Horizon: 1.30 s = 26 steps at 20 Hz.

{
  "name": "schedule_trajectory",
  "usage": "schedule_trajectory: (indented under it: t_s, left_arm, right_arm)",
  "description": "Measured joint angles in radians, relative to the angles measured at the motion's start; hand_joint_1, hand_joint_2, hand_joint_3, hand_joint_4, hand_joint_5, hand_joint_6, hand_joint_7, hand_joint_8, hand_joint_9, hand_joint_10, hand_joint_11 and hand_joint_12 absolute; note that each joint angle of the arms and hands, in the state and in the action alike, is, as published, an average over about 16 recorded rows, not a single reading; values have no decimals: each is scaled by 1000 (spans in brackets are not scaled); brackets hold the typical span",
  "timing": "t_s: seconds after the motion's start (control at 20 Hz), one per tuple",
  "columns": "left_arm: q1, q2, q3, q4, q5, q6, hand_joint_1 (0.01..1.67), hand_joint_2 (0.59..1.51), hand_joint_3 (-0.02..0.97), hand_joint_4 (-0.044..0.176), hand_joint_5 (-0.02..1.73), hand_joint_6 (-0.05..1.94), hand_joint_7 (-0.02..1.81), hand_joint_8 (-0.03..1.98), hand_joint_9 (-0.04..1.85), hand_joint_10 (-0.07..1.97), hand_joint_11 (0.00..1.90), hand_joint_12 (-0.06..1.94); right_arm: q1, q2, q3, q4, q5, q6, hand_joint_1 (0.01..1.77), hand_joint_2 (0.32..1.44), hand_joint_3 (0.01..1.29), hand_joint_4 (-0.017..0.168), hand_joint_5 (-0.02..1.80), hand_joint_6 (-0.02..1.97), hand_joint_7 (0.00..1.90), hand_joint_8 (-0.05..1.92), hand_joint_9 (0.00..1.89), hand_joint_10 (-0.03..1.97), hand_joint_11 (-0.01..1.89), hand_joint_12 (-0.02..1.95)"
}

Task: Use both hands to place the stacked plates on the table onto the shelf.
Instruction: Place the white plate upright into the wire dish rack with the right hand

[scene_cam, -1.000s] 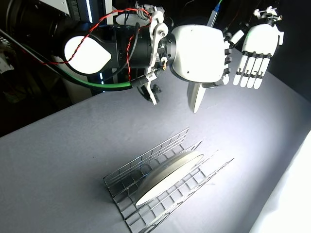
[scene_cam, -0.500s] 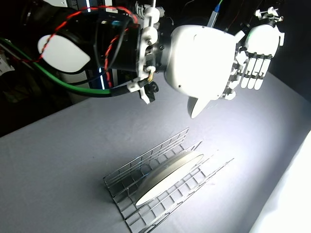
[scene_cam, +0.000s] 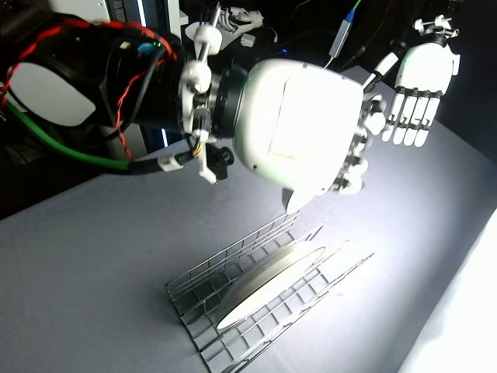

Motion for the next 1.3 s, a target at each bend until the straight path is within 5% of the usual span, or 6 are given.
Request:
schedule_trajectory:
  t_s: [1.3]
  left_arm:
    - [0, -10, -36, 5, -9, -3, 14, 1092, 15, 1, 18, 11, 20, 1, 20, 6, 21, 18]
  right_arm:
    - [-229, 39, 56, -100, 143, -11, 1369, 969, 10, -3, 818, 1129, 689, 776, 886, 1152, 867, 1586]
